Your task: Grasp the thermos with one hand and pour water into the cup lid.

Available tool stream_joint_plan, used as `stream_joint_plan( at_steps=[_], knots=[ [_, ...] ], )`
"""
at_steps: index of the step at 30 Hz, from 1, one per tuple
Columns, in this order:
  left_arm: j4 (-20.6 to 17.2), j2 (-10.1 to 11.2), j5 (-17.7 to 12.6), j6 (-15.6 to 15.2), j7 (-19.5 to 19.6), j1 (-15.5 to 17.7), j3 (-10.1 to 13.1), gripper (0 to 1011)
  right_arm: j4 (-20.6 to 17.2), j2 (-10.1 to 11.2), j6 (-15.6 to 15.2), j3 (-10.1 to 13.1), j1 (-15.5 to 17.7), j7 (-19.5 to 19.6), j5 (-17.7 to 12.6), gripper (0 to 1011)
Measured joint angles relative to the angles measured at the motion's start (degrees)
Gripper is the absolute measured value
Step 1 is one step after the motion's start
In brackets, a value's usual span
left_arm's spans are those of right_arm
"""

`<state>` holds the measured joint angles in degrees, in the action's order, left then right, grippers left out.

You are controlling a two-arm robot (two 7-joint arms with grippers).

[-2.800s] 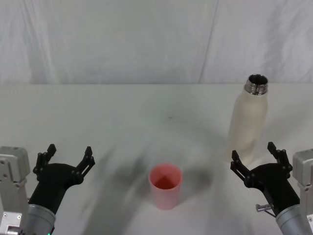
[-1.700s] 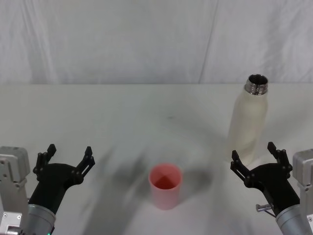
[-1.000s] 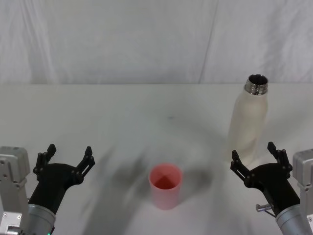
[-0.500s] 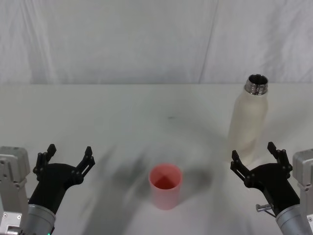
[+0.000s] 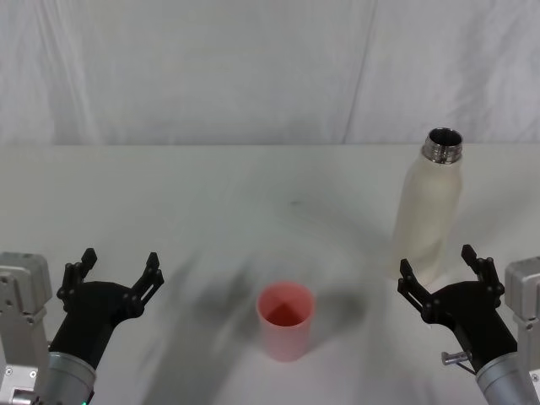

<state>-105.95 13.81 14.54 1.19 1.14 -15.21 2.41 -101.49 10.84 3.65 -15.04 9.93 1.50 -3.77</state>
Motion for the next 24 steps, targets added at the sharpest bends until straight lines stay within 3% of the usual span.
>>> stream_joint_plan(
  at_steps=[14, 24],
  knots=[
    [0.0, 0.0, 0.0, 0.0, 0.0, 0.0, 0.0, 1001, 0.0, 0.0, 0.0, 0.1, 0.0, -0.1, 0.0, 1001],
    [0.0, 0.0, 0.0, 0.0, 0.0, 0.0, 0.0, 1001, 0.2, -1.1, -0.6, 1.9, 0.1, -3.5, -0.9, 1001]
  ],
)
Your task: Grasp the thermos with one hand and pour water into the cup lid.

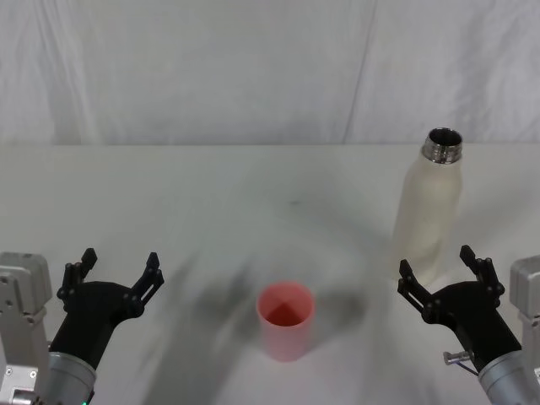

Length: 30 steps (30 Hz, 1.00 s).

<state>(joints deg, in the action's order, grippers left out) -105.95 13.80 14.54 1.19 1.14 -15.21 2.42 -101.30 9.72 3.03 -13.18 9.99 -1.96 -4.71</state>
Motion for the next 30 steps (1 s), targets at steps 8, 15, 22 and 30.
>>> stream_joint_plan(
  at_steps=[8, 15, 22, 30],
  knots=[
    [0.0, 0.0, 0.0, 0.0, 0.0, 0.0, 0.0, 1001, 0.9, -1.3, -1.2, 2.2, -0.9, -2.6, -2.5, 1001],
    [0.0, 0.0, 0.0, 0.0, 0.0, 0.0, 0.0, 1001, 1.5, -2.2, -2.3, 3.8, -2.1, -4.6, -4.5, 1001],
    [0.0, 0.0, 0.0, 0.0, 0.0, 0.0, 0.0, 1001, 2.0, -2.0, -3.3, 4.2, -3.5, -5.9, -4.9, 1001],
    [0.0, 0.0, 0.0, 0.0, 0.0, 0.0, 0.0, 1001, 2.8, -1.4, -4.1, 4.0, -5.1, -6.7, -4.6, 1001]
  ],
)
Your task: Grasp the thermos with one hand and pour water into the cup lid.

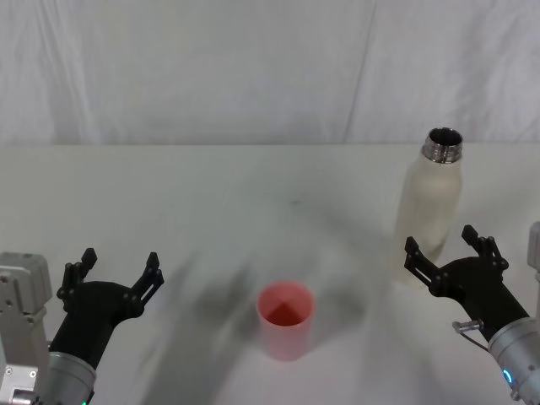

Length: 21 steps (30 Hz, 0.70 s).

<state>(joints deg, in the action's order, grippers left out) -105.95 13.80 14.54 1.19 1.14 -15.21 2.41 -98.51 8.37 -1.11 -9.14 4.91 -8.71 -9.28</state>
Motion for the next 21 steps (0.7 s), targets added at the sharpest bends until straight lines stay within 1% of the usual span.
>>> stream_joint_plan(
  at_steps=[8, 21],
  knots=[
    [0.0, 0.0, 0.0, 0.0, 0.0, 0.0, 0.0, 1001, 1.3, 0.4, -0.4, -0.1, -1.8, -0.5, 0.2, 1001],
    [0.0, 0.0, 0.0, 0.0, 0.0, 0.0, 0.0, 1001, 3.5, 0.4, -0.7, -0.5, -3.8, -1.1, -0.3, 1001]
  ],
)
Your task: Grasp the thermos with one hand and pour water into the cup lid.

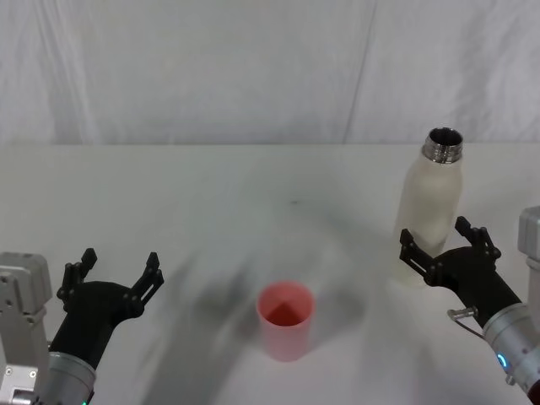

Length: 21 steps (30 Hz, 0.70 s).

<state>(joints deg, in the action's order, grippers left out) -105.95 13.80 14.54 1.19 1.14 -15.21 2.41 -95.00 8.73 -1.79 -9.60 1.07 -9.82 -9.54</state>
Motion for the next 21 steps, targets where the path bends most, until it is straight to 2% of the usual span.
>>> stream_joint_plan(
  at_steps=[21],
  knots=[
    [0.0, 0.0, 0.0, 0.0, 0.0, 0.0, 0.0, 1001, 4.0, -0.3, 0.7, -0.2, -2.3, -0.2, -0.6, 1001]
  ],
)
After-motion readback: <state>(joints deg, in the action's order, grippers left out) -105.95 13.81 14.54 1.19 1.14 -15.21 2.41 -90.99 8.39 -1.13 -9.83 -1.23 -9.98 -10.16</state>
